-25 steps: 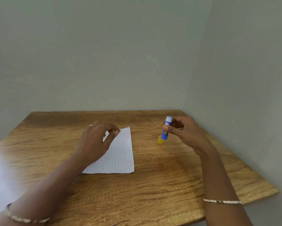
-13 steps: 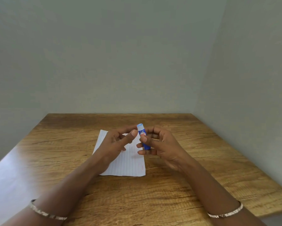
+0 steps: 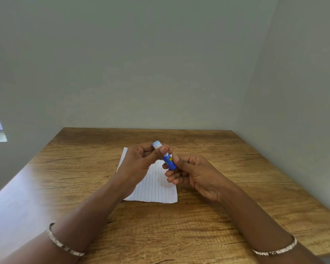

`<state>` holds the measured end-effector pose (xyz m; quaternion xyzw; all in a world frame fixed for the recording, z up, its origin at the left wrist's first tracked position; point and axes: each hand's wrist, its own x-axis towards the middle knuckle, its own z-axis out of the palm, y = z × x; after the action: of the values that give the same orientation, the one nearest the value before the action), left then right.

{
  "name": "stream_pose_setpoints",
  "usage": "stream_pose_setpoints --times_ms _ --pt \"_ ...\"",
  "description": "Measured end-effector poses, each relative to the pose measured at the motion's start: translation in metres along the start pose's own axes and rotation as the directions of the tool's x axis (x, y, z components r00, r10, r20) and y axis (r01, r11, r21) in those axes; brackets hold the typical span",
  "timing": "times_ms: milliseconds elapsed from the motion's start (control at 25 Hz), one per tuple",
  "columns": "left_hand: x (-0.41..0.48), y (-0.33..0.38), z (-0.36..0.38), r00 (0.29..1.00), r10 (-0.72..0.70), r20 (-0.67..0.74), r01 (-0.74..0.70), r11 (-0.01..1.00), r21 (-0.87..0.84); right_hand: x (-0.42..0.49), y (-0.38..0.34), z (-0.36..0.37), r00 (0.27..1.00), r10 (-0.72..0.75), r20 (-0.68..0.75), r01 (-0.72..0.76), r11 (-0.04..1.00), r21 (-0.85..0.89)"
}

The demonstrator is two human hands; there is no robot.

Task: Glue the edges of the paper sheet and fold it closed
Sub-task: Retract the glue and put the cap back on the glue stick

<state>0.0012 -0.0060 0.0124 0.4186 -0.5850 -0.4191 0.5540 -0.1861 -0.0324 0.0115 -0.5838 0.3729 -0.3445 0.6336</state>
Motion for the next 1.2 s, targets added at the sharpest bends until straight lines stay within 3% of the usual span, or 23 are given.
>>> stream_pose_setpoints --times_ms 200,440,640,920,1200 --pt "-0.0001 0.0022 0.0015 0.999 -0.007 -0.051 0.007 1.0 -0.008 0.0026 0.0031 0.0016 0.998 -0.055 -0.016 0.056 0.997 0.059" --pt "0.0004 -0.0004 0.0009 0.996 -0.016 -0.083 0.015 1.0 -0.004 0.0062 0.0068 0.0037 0.994 -0.094 -0.049 0.094 0.996 -0.009" --pt "0.001 0.0025 -0.0029 0.996 0.04 -0.084 -0.04 0.999 -0.008 0.0001 0.0015 0.0085 0.998 -0.024 0.051 0.025 1.0 -0.018" --pt "0.0005 0.0019 -0.0005 0.999 0.032 -0.04 -0.033 0.999 -0.012 0.003 0.0053 0.0055 0.993 -0.105 -0.048 0.1 0.989 -0.109" --pt "0.0011 0.0051 -0.0048 0.996 0.057 -0.075 -0.056 0.998 0.014 0.0052 0.0045 0.0071 0.997 -0.044 0.064 0.042 0.999 0.026"
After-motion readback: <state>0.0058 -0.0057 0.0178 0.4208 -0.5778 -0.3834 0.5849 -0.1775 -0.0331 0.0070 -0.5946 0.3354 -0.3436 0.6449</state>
